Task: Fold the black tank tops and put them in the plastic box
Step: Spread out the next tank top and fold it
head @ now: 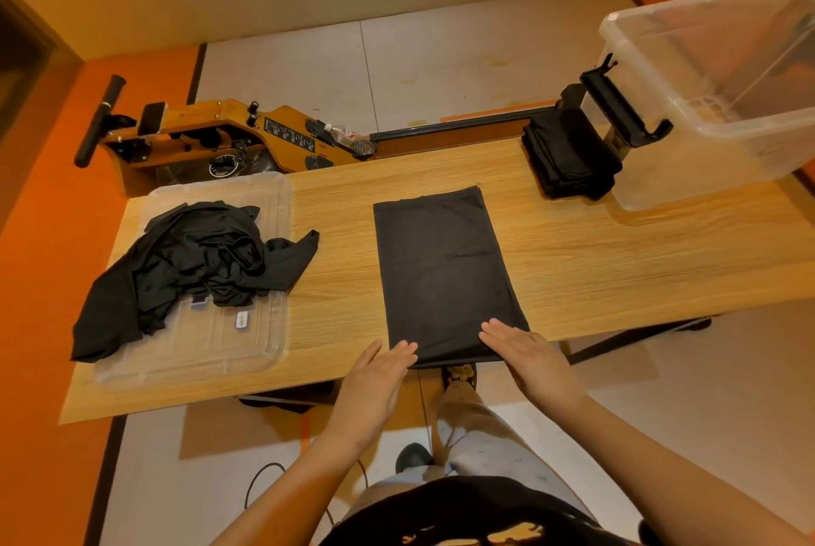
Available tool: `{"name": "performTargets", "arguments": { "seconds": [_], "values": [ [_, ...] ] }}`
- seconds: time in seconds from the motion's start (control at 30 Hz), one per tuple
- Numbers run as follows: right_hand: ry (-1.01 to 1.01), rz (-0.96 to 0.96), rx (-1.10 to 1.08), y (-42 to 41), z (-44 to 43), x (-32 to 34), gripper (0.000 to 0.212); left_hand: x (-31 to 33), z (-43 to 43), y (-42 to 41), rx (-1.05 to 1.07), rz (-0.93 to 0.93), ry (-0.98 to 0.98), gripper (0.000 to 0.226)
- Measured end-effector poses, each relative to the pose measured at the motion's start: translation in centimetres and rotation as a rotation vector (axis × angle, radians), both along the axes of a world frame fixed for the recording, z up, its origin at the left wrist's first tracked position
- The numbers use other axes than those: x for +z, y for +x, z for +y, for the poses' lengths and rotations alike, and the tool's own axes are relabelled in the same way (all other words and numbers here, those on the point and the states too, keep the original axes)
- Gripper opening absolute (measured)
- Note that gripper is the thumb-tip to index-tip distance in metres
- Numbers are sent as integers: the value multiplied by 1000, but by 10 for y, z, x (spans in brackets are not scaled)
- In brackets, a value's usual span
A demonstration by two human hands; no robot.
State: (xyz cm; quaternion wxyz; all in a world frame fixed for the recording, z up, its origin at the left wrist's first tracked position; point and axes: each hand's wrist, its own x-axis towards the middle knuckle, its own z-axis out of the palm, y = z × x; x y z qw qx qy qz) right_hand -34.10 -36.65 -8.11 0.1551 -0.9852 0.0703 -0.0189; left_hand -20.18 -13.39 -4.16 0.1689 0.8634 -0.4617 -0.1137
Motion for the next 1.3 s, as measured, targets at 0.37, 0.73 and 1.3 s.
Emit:
{"name": "performTargets", "arguments": {
  "seconds": [0.37,0.73,1.3],
  "values": [
    [304,-113,-325,29,-23,51,9,28,-19,50,221,407,-158,16],
    [550,-32,-424,153,-82,75,11,37,-86,151,457,634,-301,19],
    [350,50,-618,215,-105,31,21,-13,-125,217,520,408,11,19]
  ]
}}
